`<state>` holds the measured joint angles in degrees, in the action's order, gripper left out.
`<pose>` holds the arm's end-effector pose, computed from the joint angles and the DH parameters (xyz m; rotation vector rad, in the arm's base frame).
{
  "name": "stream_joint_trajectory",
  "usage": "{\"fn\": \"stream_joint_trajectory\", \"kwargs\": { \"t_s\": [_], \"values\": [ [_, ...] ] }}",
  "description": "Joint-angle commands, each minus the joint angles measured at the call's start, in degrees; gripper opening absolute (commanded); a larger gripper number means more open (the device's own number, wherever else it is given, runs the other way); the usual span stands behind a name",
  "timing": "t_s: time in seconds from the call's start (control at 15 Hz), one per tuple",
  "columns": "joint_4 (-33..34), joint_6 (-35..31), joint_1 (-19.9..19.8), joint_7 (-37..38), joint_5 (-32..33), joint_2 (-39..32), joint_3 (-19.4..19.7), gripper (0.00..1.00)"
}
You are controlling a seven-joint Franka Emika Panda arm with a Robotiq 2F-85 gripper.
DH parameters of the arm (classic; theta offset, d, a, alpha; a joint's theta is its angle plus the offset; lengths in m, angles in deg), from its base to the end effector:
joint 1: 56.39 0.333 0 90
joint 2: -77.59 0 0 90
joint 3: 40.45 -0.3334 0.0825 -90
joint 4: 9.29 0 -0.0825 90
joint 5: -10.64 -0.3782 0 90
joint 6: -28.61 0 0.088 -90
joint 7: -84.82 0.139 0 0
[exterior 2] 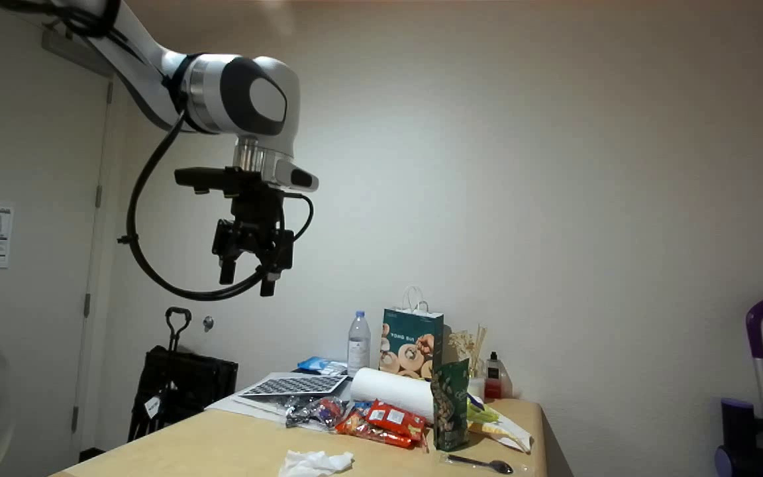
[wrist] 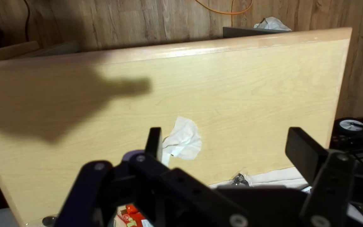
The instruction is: Wipe the table with the napkin
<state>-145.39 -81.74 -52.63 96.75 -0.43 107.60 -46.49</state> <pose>0.3807 0.0889 0.5049 -2.9942 0.1649 -0.0725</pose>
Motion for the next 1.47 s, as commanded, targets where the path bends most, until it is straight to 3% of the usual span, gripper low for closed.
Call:
{"fn": "stream_joint_trajectory", "kwargs": {
  "t_s": [0.0, 0.07, 0.4, 0.6, 0.8, 1.07, 1.13, 1.2, 1.4],
  "values": [
    [2.74, 1.49, -1.14, 2.24, 4.36, -6.40, -1.91, 1.00],
    [0.53, -0.15, -0.06, 0.42, 2.03, -3.28, -0.66, 1.00],
    [1.54, -0.76, -0.15, 0.64, 2.81, -6.39, -0.82, 1.00],
    [0.57, -9.99, -0.09, 2.14, 1.17, -10.54, -1.53, 1.00],
    [1.56, -14.54, 0.20, 2.92, 2.32, -16.11, -2.26, 1.00],
    [3.72, -13.97, 0.71, 6.58, 5.83, -23.78, -3.49, 1.00],
    [5.34, -9.21, 0.77, 7.06, 7.74, -25.43, -3.55, 1.00],
    [2.54, -12.90, 1.04, 4.57, 5.23, -22.29, -2.66, 1.00],
    [4.41, -10.89, 1.23, 5.30, 6.50, -25.54, -2.81, 1.00]
  ]
}}
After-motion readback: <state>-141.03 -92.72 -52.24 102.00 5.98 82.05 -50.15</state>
